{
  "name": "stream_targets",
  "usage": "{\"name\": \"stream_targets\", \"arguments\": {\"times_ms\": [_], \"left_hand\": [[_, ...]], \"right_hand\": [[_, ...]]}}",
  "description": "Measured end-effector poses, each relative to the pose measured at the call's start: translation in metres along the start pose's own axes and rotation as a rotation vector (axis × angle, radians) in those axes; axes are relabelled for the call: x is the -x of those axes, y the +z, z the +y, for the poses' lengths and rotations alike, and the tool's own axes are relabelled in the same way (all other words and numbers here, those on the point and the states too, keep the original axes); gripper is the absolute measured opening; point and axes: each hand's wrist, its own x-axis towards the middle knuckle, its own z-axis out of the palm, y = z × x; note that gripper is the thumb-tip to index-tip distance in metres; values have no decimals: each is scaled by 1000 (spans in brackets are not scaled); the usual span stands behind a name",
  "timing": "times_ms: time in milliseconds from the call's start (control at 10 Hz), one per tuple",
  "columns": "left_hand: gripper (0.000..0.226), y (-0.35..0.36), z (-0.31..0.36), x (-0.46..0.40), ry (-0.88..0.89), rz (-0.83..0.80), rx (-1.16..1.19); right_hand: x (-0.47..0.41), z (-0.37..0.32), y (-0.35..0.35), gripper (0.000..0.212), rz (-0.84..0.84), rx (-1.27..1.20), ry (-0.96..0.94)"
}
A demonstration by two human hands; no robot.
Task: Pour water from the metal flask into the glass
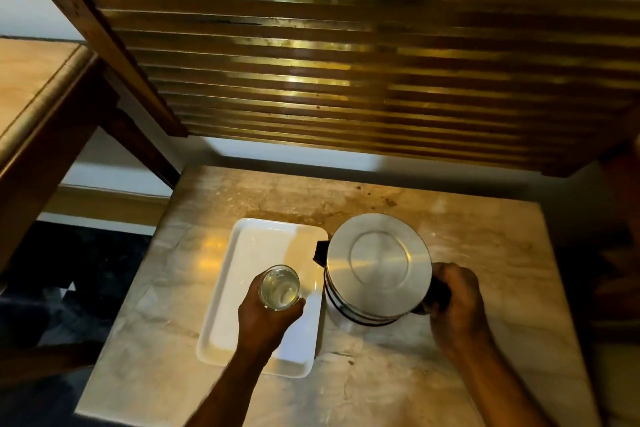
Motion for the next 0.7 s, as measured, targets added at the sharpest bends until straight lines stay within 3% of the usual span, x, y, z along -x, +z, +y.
{"name": "stream_targets", "arguments": {"times_ms": [300, 400, 500, 600, 700], "left_hand": [[75, 13, -7, -1, 53, 5, -40], [90, 10, -6, 3, 71, -25, -92], [128, -3, 13, 16, 52, -120, -212], [132, -32, 60, 34, 128, -165, -324], [110, -64, 124, 44, 357, -110, -398]], "right_hand": [[2, 15, -15, 38, -8, 102, -77], [1, 16, -17, 37, -24, 164, -97], [6, 3, -16, 37, -65, 250, -86], [20, -24, -16, 31, -48, 550, -137], [37, -62, -4, 17, 73, 1082, -476]]}}
